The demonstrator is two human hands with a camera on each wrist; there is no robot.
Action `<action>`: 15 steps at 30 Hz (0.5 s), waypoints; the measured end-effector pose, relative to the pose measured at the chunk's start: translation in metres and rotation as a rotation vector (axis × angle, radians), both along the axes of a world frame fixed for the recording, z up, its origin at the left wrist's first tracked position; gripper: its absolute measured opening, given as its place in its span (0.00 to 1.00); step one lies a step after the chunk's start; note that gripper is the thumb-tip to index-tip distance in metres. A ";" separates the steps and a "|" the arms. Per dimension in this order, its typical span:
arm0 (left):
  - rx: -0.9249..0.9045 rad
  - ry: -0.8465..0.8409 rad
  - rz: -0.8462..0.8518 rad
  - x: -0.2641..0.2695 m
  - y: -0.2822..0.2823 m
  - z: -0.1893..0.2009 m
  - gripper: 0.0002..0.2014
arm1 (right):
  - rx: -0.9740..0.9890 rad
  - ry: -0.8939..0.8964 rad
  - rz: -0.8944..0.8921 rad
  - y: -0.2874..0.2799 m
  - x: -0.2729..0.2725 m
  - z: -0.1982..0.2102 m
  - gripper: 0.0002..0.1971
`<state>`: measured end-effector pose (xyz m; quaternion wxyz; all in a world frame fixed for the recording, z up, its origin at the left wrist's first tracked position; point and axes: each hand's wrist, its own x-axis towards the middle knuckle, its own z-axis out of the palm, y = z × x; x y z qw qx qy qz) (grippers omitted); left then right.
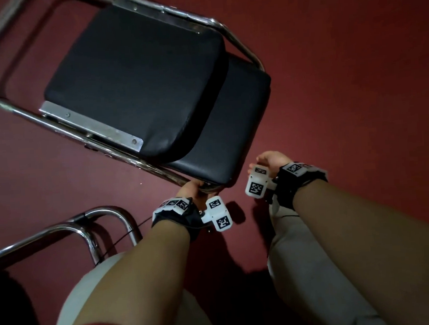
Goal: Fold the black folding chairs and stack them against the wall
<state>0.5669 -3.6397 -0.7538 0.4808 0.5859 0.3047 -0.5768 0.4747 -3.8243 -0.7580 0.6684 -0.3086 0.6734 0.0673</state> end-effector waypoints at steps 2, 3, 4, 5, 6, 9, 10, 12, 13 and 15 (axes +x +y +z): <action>0.005 -0.029 0.013 0.004 0.005 0.006 0.14 | -0.016 -0.002 0.091 0.006 0.013 -0.001 0.10; 0.012 -0.045 0.025 0.006 0.007 0.012 0.13 | -0.012 -0.013 0.116 0.009 0.021 0.002 0.09; 0.033 -0.065 0.054 0.010 0.012 0.013 0.13 | -0.006 -0.034 0.115 0.013 0.028 0.002 0.08; 0.054 -0.092 0.073 0.013 0.019 0.009 0.15 | -0.006 -0.041 0.109 0.018 0.034 0.004 0.08; 0.073 -0.105 0.095 0.015 0.026 0.009 0.17 | 0.010 -0.051 0.096 0.022 0.040 0.003 0.10; 0.130 -0.200 0.143 0.027 0.049 0.026 0.09 | 0.034 -0.076 0.029 0.036 0.053 -0.001 0.14; 0.149 -0.229 0.185 0.032 0.059 0.030 0.06 | 0.039 -0.085 0.007 0.040 0.056 -0.004 0.14; 0.176 -0.275 0.276 0.044 0.084 0.026 0.13 | 0.082 -0.107 -0.026 0.052 0.065 -0.003 0.14; 0.206 -0.294 0.316 0.051 0.097 0.016 0.17 | 0.111 -0.131 -0.047 0.059 0.071 0.001 0.15; 0.222 -0.297 0.358 0.064 0.128 -0.007 0.22 | 0.156 -0.174 -0.132 0.075 0.085 0.007 0.29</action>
